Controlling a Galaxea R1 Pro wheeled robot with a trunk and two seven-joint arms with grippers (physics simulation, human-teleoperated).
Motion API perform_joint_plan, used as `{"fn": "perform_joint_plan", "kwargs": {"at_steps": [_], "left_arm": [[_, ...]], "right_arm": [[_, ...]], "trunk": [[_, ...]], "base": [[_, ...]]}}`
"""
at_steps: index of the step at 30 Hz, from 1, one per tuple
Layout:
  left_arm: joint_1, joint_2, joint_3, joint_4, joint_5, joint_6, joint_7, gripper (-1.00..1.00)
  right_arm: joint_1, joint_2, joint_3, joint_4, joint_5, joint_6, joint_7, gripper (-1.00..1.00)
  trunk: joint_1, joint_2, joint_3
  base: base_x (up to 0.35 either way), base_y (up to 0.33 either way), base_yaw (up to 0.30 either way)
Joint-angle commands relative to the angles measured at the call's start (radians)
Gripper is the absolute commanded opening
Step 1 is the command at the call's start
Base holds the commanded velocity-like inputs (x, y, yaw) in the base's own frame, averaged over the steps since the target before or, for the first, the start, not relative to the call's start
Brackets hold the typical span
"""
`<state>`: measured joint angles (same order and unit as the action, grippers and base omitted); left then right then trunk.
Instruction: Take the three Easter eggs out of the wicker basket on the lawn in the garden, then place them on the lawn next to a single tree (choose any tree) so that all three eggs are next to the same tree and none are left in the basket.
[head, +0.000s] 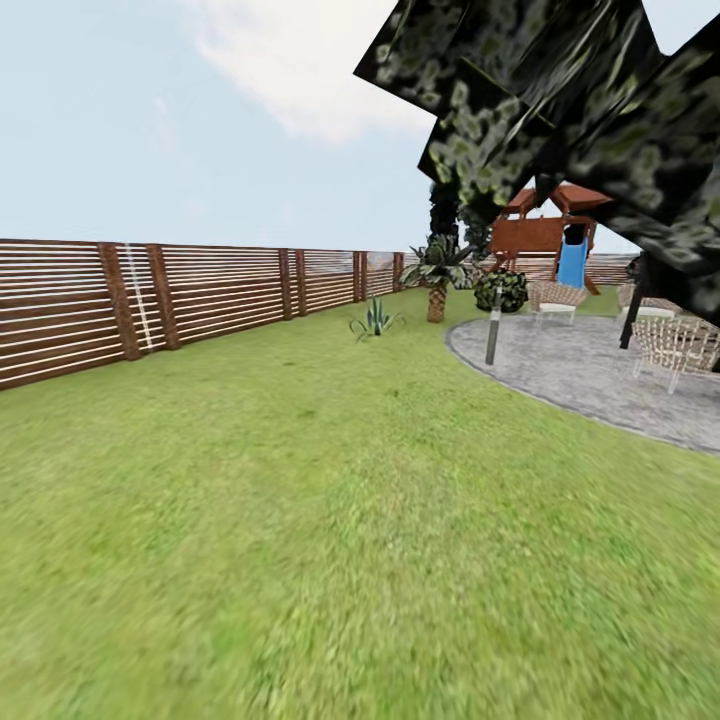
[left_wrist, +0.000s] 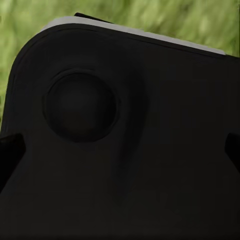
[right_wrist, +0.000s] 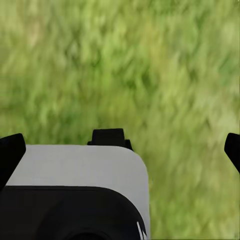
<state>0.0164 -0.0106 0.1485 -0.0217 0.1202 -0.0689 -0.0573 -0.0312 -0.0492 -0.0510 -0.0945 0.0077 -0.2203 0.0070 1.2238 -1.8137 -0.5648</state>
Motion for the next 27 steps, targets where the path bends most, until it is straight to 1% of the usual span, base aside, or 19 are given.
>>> {"fn": "perform_joint_plan", "kwargs": {"at_steps": [1, 8, 13, 20, 27], "left_arm": [[0.000, 0.000, 0.003, -0.001, 0.010, 0.000, -0.005, 1.00], [0.000, -0.001, 0.003, -0.001, 0.010, 0.000, -0.006, 1.00], [0.000, -0.002, 0.003, -0.001, 0.010, 0.000, -0.006, 1.00], [0.000, -0.002, 0.003, -0.001, 0.010, -0.001, -0.006, 1.00], [0.000, -0.002, 0.003, -0.001, 0.010, 0.000, -0.006, 1.00]], "right_arm": [[-0.001, 0.000, -0.005, 0.001, 0.001, -0.004, 0.001, 1.00], [0.000, 0.000, -0.006, 0.001, 0.000, -0.004, 0.001, 1.00], [-0.001, 0.000, -0.005, 0.001, 0.000, -0.005, 0.001, 1.00], [-0.001, 0.000, -0.005, 0.001, 0.001, -0.004, 0.001, 1.00], [-0.001, 0.000, -0.005, 0.001, 0.001, -0.004, 0.001, 1.00]], "trunk": [[0.001, 0.000, -0.001], [0.001, 0.000, -0.001], [0.001, 0.000, -0.001], [0.001, 0.000, -0.001], [0.001, 0.000, -0.001]], "base": [[0.332, 0.124, -0.001], [0.332, 0.125, -0.005], [0.332, 0.126, -0.079], [0.333, 0.128, -0.164], [0.333, 0.130, -0.231]]}}
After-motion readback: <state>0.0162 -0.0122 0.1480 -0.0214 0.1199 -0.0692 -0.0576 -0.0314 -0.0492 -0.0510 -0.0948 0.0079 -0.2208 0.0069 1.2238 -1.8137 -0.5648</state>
